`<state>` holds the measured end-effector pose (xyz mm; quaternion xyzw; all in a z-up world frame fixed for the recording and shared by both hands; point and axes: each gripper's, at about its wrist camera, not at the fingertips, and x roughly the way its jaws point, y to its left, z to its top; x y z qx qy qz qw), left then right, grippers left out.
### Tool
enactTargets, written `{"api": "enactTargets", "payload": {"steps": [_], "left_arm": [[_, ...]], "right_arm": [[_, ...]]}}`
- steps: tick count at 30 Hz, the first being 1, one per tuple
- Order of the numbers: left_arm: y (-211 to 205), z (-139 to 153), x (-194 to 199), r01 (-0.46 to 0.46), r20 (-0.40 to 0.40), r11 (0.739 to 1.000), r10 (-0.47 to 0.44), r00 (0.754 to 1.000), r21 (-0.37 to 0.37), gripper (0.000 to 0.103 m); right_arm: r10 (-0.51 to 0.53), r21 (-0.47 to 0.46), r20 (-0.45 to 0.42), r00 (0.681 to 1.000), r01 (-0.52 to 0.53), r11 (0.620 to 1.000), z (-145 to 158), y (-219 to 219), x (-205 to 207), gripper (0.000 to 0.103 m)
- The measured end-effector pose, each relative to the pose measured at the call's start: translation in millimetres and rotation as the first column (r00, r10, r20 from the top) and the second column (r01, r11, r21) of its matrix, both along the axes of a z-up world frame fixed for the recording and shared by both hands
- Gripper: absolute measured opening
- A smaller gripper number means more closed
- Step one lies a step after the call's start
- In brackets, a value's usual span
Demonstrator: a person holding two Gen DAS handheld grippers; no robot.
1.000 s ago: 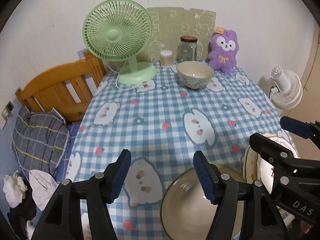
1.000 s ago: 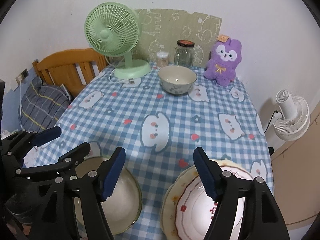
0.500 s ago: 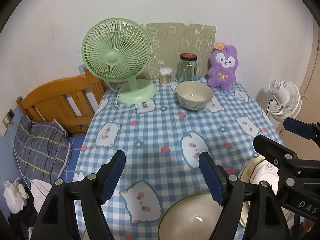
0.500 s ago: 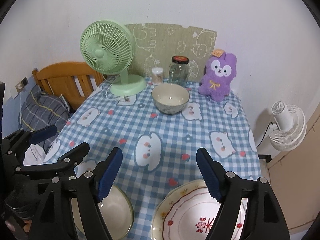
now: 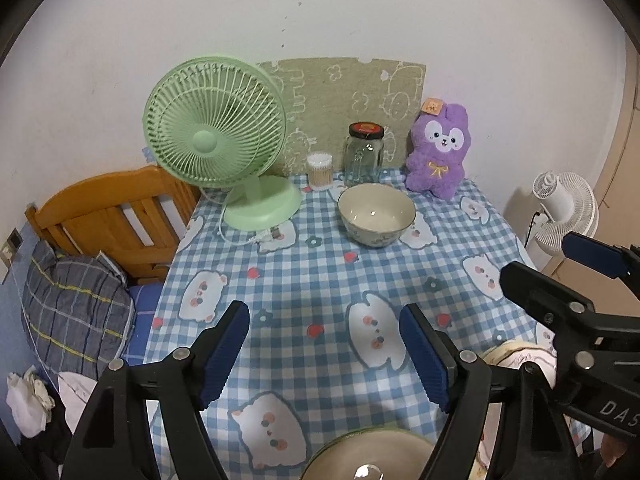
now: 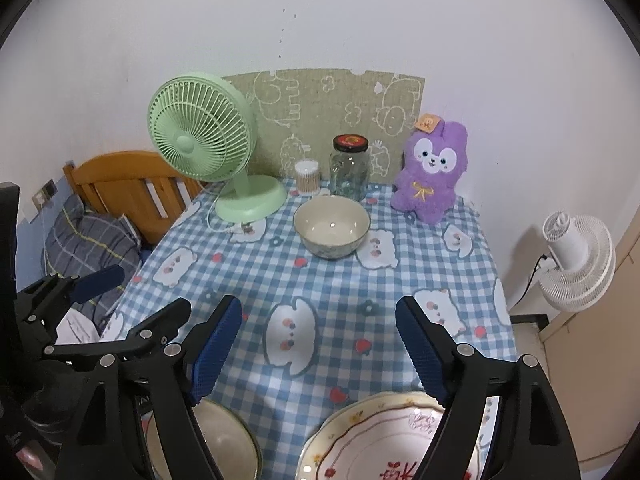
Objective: Organize plates and bowls
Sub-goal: 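Move both grippers to the rim of the cream bowl by the glass jar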
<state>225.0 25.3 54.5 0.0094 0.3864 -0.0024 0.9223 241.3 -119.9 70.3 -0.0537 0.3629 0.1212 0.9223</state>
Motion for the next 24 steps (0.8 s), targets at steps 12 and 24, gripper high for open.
{"api": "enactTargets", "payload": {"steps": [12, 24], "left_arm": [[-8.0, 15.2, 43.6, -0.028, 0.034, 1.000, 0.028, 0.999, -0.003, 0.083], [-14.9, 2.1, 102.0, -0.059, 0.018, 0.998, 0.060, 0.998, -0.027, 0.083]], "right_arm": [[-0.039, 0.038, 0.029, 0.999, 0.038, 0.999, 17.1, -9.1, 40.0, 0.082], [-0.066, 0.043, -0.001, 0.998, 0.066, 0.997, 8.0, -15.0, 98.0, 0.085]]}}
